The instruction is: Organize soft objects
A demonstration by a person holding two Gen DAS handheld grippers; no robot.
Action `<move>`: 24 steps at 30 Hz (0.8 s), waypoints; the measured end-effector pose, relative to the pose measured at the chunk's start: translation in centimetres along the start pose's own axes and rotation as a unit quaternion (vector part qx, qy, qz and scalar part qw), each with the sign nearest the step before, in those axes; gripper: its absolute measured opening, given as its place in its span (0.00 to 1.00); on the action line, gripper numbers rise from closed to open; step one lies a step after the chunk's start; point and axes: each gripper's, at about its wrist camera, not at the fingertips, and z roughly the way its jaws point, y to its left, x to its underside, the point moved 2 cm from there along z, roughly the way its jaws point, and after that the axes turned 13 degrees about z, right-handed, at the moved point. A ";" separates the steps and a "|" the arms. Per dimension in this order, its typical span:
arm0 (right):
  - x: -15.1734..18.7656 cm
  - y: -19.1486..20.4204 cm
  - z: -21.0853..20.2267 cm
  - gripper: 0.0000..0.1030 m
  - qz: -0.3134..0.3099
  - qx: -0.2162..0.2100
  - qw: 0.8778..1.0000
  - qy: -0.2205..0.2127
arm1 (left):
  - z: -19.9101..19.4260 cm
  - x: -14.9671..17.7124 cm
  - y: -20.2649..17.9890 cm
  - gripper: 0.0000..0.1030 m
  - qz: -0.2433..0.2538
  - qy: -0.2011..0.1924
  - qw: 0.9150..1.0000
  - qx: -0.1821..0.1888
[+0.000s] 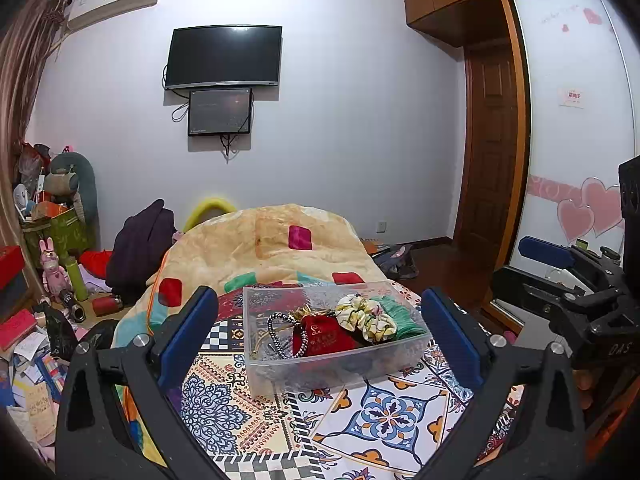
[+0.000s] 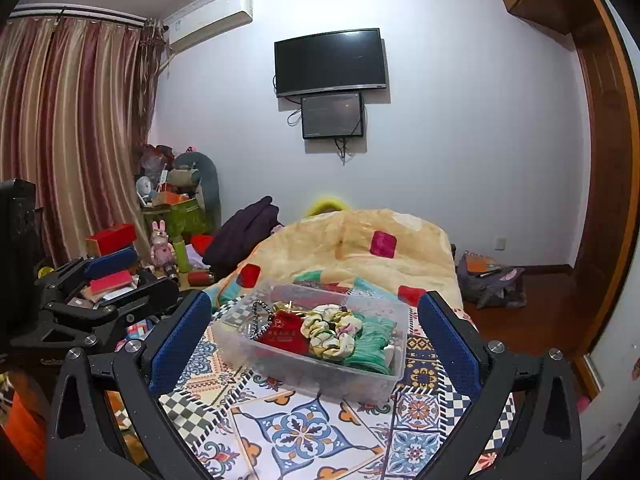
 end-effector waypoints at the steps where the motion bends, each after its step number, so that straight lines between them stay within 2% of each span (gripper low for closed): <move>1: 0.0 0.0 0.0 1.00 0.000 0.000 1.000 0.000 | 0.0 0.0 0.0 1.00 0.000 0.000 1.000 0.000; 24: -0.1 0.1 -0.3 1.00 0.004 -0.006 1.000 0.002 | -0.1 0.0 -0.3 1.00 0.000 -0.002 1.000 0.003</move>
